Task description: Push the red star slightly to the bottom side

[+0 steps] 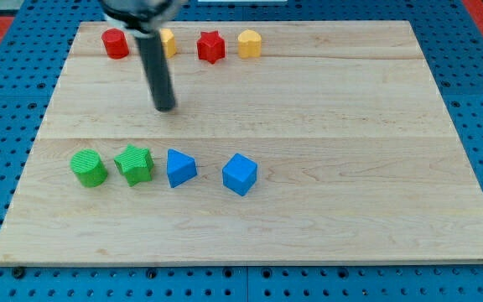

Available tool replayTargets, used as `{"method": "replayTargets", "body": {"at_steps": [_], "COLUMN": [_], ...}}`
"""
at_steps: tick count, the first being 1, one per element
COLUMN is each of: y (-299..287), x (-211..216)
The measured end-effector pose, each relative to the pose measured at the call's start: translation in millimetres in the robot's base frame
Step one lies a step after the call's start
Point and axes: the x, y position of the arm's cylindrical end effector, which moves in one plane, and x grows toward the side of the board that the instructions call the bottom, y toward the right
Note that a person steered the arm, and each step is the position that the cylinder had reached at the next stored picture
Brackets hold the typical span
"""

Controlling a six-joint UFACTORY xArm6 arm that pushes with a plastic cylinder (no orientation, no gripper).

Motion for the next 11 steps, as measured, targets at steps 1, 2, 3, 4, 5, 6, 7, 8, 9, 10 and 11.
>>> {"method": "replayTargets", "body": {"at_steps": [1,2,3,4,5,6,7,8,9,10,11], "y": [18.9,43.1,52.6,49.8,47.1,60.3,60.3,60.3,62.5,32.0,-3.1], "x": [19.2,-45.0,-88.0,-100.3,-106.0,-125.4,-146.4,-175.2,-195.9,-209.2,-203.4]}}
